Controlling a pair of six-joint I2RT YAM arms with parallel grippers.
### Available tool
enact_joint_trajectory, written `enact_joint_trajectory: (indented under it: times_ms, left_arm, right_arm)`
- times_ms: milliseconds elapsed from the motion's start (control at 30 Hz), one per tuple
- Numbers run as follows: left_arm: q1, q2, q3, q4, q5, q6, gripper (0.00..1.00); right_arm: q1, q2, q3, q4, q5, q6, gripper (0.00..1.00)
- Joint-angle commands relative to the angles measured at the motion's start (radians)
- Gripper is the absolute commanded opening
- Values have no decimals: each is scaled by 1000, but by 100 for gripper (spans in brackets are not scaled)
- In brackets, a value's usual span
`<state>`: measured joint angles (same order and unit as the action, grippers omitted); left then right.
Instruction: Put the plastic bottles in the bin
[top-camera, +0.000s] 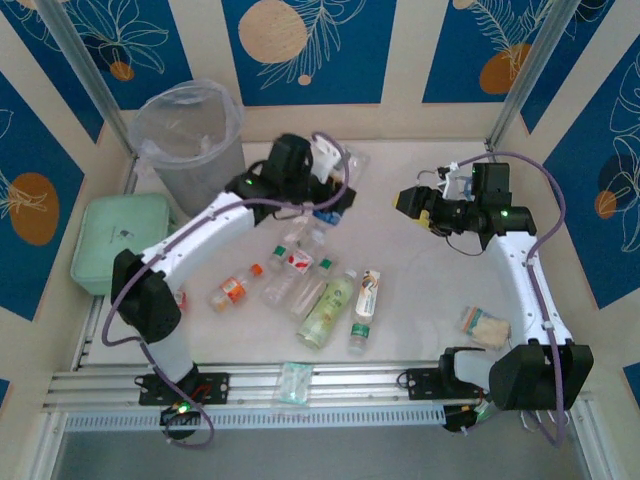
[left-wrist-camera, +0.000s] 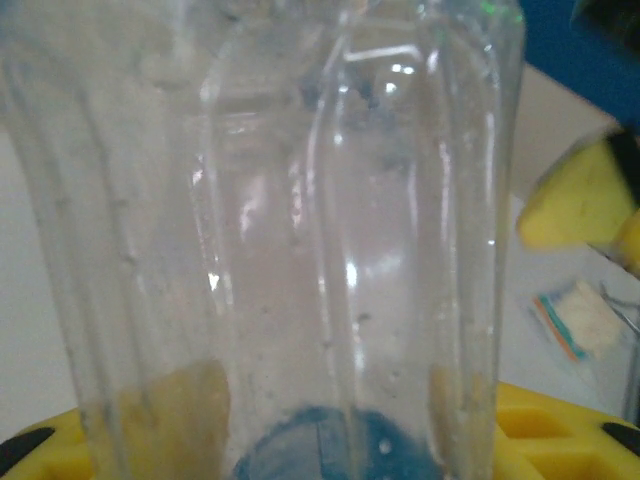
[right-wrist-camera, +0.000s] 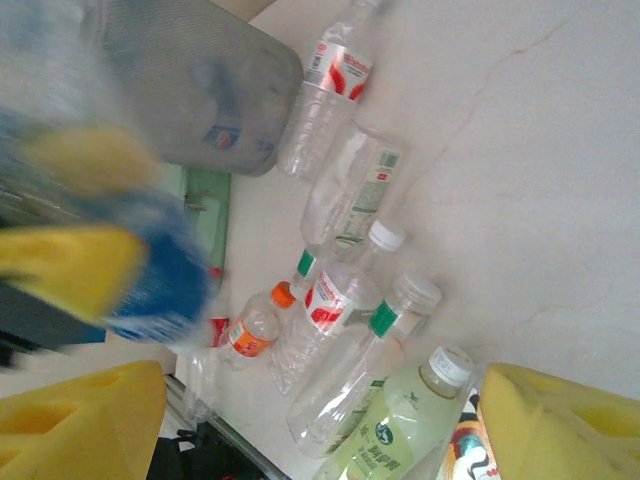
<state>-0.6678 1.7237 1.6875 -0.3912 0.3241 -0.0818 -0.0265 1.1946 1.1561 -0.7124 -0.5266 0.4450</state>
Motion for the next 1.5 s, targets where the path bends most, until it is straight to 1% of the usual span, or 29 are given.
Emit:
enact_joint_trajectory:
  times_ms: [0, 67, 167, 267, 367, 533, 633, 733, 833, 900, 1000, 1100, 1267, 1367, 1400, 1467]
  left_arm:
    - [85, -46, 156, -144, -65, 99, 40]
    - [140, -36, 221, -174, -71, 90, 35]
    - [214, -7, 325, -223, -89, 73, 23]
    - [273, 8, 403, -250, -140, 73, 11]
    - [345, 10, 444, -253, -197, 63, 0]
    - [477, 11, 450, -234, -248, 38, 0]
    - [545, 43, 473, -210, -316, 41, 0]
    - [600, 134, 582, -243, -397, 71, 0]
    - [649, 262, 734, -333, -373, 65, 0]
    - [663, 335, 808, -383, -332, 81, 0]
    - [668, 412, 845, -423, -302, 147, 0]
    - [674, 457, 841, -451, -310, 169, 0]
    - [675, 529, 821, -471, -283, 175, 0]
    - [675, 547, 778, -463, -282, 167, 0]
    - [675, 544, 756, -453, -282, 163, 2]
    - [675, 532, 707, -422, -280, 150, 25]
  right_arm:
    - [-3, -5, -15, -24, 21, 5, 82]
    - [-3, -8, -20, -17, 31, 3, 82]
    - [-2, -28, -41, 5, 35, 3, 82]
    - [-4, -51, -60, 7, 42, -5, 83]
    - [-5, -59, -73, 4, 46, -14, 83]
    - [-4, -37, -73, 4, 40, -11, 83]
    - [2, -27, -75, 17, 39, -1, 83]
    - [8, -23, -74, 8, 56, -5, 84]
    - [8, -21, -79, -6, 71, -12, 84]
    - [10, -20, -82, -12, 75, -14, 84]
    - [14, -17, -78, -32, 88, -25, 84]
    - [20, -14, -81, -42, 97, -32, 84]
    - [29, -6, -95, -30, 102, -29, 84]
    - [36, 3, -98, -29, 106, -29, 85]
    - [36, 6, -96, -30, 108, -31, 85]
    - [39, 9, -93, -34, 115, -38, 85]
